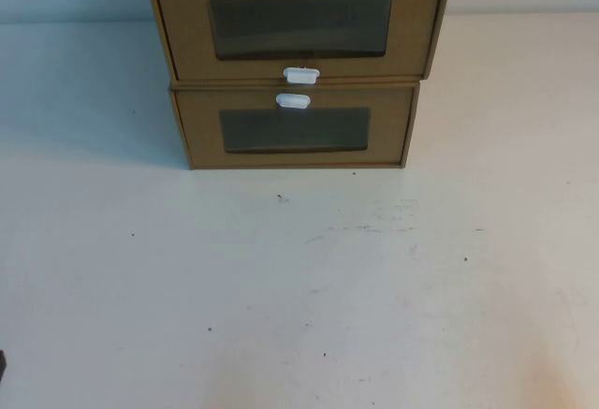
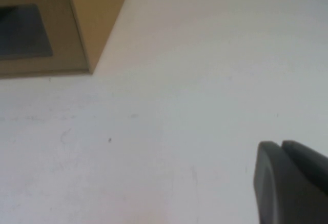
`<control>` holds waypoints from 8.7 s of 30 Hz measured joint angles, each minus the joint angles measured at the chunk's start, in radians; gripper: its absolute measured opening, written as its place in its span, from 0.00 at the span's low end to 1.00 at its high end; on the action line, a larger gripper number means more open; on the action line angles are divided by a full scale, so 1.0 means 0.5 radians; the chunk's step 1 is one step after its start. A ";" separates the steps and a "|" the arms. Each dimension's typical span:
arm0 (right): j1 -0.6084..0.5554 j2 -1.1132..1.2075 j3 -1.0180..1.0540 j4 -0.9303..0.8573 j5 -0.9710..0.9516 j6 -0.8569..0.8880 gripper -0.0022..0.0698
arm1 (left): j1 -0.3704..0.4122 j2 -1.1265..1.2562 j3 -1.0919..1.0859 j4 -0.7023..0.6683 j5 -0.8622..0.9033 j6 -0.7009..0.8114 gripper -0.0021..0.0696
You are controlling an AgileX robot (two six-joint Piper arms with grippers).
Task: Open the shoe box
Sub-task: 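Pull the top drawer of the cardboard box fully open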
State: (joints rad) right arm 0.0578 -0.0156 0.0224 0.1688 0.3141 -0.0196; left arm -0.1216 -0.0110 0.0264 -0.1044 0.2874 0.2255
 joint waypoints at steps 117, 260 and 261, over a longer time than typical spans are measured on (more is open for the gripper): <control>1.809 3.845 -2.955 -3.633 0.768 1.082 0.01 | 0.048 4.304 -4.586 -1.772 1.649 0.707 0.02; 2.113 3.227 -2.200 -3.102 0.549 1.343 0.51 | 0.046 4.370 -4.748 -1.712 1.757 0.630 0.02; 2.121 3.189 -2.200 -3.098 0.506 1.346 0.55 | 0.046 4.358 -4.758 -1.687 1.768 0.630 0.02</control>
State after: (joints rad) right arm 1.1183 1.5790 -1.0773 -1.3803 0.5671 0.6533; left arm -0.0986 2.1677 -2.3526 -0.9480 1.1715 0.5405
